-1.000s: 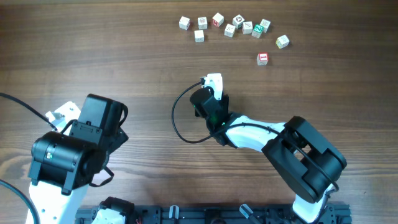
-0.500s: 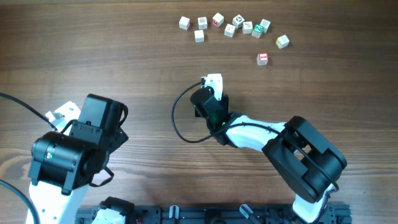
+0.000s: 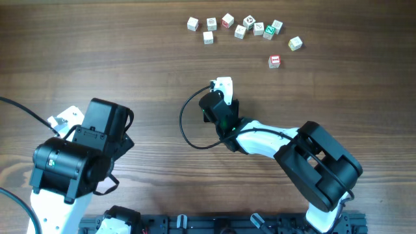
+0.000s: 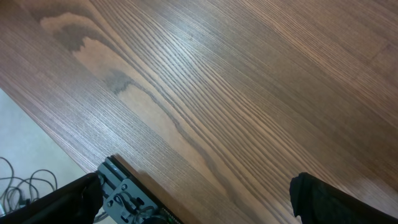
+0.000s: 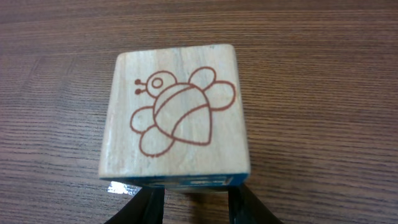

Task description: Form a tower

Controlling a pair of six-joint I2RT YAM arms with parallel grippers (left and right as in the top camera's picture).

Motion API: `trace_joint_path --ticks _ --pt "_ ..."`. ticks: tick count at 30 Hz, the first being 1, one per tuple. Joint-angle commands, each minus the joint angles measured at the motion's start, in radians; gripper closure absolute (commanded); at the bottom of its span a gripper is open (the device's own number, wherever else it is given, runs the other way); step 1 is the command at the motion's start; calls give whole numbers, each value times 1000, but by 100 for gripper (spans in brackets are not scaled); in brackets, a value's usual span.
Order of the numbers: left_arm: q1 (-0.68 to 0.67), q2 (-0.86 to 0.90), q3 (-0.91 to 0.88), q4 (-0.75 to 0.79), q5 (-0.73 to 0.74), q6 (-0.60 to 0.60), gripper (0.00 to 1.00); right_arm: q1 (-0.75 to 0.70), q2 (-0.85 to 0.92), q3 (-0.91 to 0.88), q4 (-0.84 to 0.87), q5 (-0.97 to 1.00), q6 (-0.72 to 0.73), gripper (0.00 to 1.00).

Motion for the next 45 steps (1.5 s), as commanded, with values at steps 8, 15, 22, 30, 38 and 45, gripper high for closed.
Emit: trace_joint_path --ticks 8,15,22,30,38,45 --pt "5 -4 0 -1 -2 -19 0 -3 18 0 0 -13 38 67" --pt "5 -4 0 -1 -2 -19 0 -3 18 0 -2 -20 44 67" --pt "5 -4 0 -1 -2 -19 0 -3 10 0 -12 -20 64 68" --pt "5 -4 0 -1 -2 -19 0 -3 5 0 -18 -28 65 68" --pt "5 -4 0 -1 -2 -19 0 -3 5 3 -13 -27 53 39" --pt "5 -4 0 -1 -2 -19 0 -2 -31 16 -34 -27 26 26"
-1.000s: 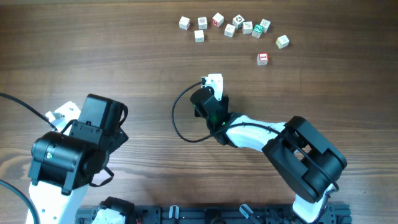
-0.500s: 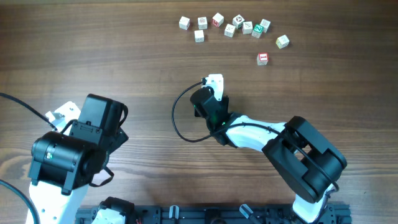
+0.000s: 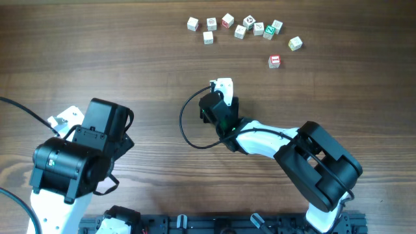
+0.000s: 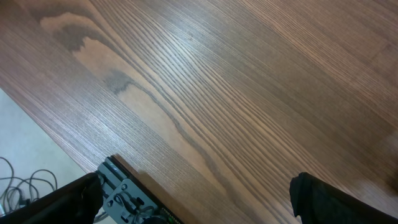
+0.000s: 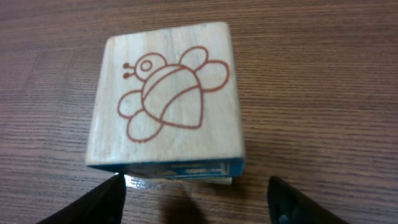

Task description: Form a tower

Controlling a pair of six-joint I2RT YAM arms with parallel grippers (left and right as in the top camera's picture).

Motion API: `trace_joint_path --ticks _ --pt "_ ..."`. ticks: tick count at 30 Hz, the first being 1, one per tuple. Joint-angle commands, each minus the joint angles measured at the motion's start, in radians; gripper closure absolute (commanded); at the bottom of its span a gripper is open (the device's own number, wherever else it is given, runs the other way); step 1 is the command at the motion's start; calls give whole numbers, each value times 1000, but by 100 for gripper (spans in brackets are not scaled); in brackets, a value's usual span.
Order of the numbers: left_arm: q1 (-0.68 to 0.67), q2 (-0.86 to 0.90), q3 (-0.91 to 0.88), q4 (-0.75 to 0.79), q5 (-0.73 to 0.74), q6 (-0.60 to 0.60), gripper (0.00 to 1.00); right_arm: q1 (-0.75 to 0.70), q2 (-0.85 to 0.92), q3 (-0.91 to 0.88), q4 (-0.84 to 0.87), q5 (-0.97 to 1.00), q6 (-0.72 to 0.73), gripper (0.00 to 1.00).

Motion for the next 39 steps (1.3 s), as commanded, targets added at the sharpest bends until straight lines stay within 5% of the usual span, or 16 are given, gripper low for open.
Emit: trace_joint_path --ticks 1,9,16,22,34,39 --pt "5 -4 0 -1 -2 -19 0 -3 -55 16 -29 -6 -9 24" --pt "5 -4 0 -1 -2 -19 0 36 -290 16 -103 -43 -5 1" --pt "5 -4 0 0 -2 -19 0 29 -299 36 -193 -37 -80 0" --pt "5 -4 0 -1 -2 -19 0 -83 -290 474 -721 -134 -79 0" --pt "5 -4 0 -1 -2 -19 0 -176 211 1092 -1296 -362 -106 1" --pt "5 -4 0 -1 -2 -19 0 -174 304 1116 -1330 -399 -104 1"
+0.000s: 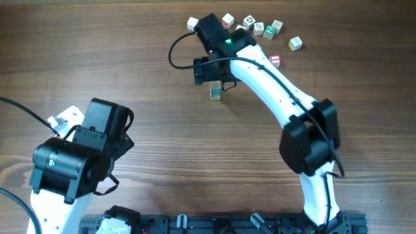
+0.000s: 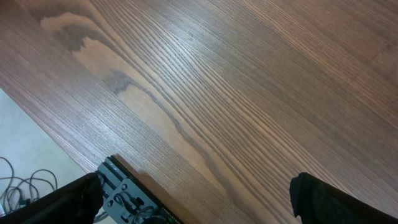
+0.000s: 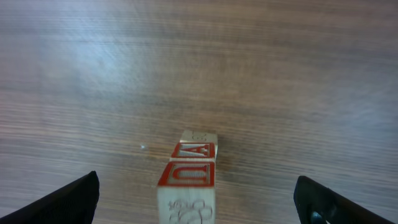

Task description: Form a tower

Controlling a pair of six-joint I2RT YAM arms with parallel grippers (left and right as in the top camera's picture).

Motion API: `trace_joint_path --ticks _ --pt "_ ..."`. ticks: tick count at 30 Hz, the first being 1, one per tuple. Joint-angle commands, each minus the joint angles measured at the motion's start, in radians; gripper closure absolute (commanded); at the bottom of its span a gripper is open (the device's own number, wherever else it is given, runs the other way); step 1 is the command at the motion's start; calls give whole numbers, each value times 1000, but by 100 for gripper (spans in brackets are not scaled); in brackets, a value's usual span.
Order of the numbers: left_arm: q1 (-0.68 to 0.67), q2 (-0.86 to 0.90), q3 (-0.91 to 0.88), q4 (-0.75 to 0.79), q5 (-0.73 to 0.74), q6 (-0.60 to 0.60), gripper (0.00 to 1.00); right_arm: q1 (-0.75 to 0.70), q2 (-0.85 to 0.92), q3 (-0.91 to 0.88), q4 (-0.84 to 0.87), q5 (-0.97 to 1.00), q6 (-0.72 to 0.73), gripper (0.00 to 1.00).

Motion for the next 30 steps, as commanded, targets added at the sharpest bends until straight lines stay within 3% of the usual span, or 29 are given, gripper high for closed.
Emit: trace_joint_path --ticks 1,7,9,13,18,25,30 --pt "5 -4 0 -1 -2 -19 0 5 29 41 -8 -50 -18 1" --pt "5 -4 0 -1 -2 -19 0 8 83 36 -23 -55 -58 11" --pt "5 -4 0 -1 -2 -19 0 8 100 36 -26 -54 -69 19" --pt "5 -4 0 -1 -2 -19 0 8 102 36 -18 -50 -79 22" --pt "5 -4 0 -1 -2 -19 0 8 106 35 -16 -46 -99 40" --pt "5 -4 0 -1 -2 -20 0 8 131 35 -26 -47 -111 41" --pt "5 -4 0 -1 -2 -19 0 8 140 35 -23 -46 -110 64"
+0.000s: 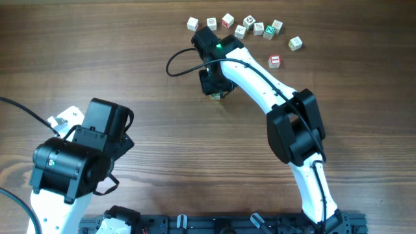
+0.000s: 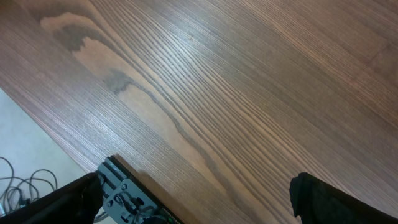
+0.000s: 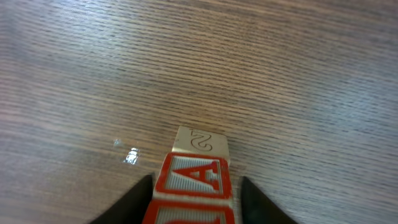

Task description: Form a tower

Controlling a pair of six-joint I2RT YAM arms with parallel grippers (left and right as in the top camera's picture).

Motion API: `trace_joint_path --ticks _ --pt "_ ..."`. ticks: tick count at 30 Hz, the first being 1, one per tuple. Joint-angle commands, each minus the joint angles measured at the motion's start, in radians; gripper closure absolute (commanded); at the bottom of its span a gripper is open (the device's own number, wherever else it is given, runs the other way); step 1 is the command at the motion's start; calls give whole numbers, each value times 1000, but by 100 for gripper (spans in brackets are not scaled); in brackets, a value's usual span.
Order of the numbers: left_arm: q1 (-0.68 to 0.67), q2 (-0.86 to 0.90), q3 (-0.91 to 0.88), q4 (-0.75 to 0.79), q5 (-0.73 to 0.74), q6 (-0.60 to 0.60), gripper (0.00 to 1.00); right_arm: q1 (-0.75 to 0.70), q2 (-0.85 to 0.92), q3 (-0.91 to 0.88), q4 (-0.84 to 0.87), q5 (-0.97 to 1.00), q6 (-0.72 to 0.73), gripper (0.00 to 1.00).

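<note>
A small tower of wooden blocks (image 1: pixel 215 95) stands on the table below the loose blocks. In the right wrist view its blocks (image 3: pixel 194 177) show a red letter A face. My right gripper (image 3: pixel 196 179) is low over the tower, open, with dark fingertips (image 3: pixel 144 193) close on either side of the upper blocks; a thin gap shows at the right one. From overhead the gripper (image 1: pixel 214 86) hides most of the tower. My left gripper (image 2: pixel 196 202) is open over bare wood near the table's front left edge, holding nothing.
Several loose letter blocks (image 1: pixel 240 27) lie in a row at the back. A red-faced block (image 1: pixel 274 61) and a pale one (image 1: pixel 295 43) lie right of the tower. The left arm (image 1: pixel 84 156) rests at the front left, by the table edge (image 2: pixel 37 143).
My right gripper was wide open, higher and farther back from the tower. It is now lower, with its fingers narrowed closely around the tower's upper blocks. The left arm is unchanged.
My right gripper was first shut on a bee-marked block held low over the table. Then its fingers stood apart and the block sat free. Later the arm reached in from the back, wide open above the tower, and now it flanks the tower closely.
</note>
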Motion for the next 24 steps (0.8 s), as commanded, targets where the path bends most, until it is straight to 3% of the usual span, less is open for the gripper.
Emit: trace_joint_path --ticks 1,6,12,24 --pt "5 -4 0 -1 -2 -19 0 7 18 22 -1 -2 -6 68" --pt "5 -4 0 -1 -2 -19 0 7 17 37 -5 -3 10 78" --pt "5 -4 0 -1 -2 -19 0 7 16 139 -84 -2 59 78" --pt "5 -4 0 -1 -2 -19 0 8 18 124 -141 -2 140 81"
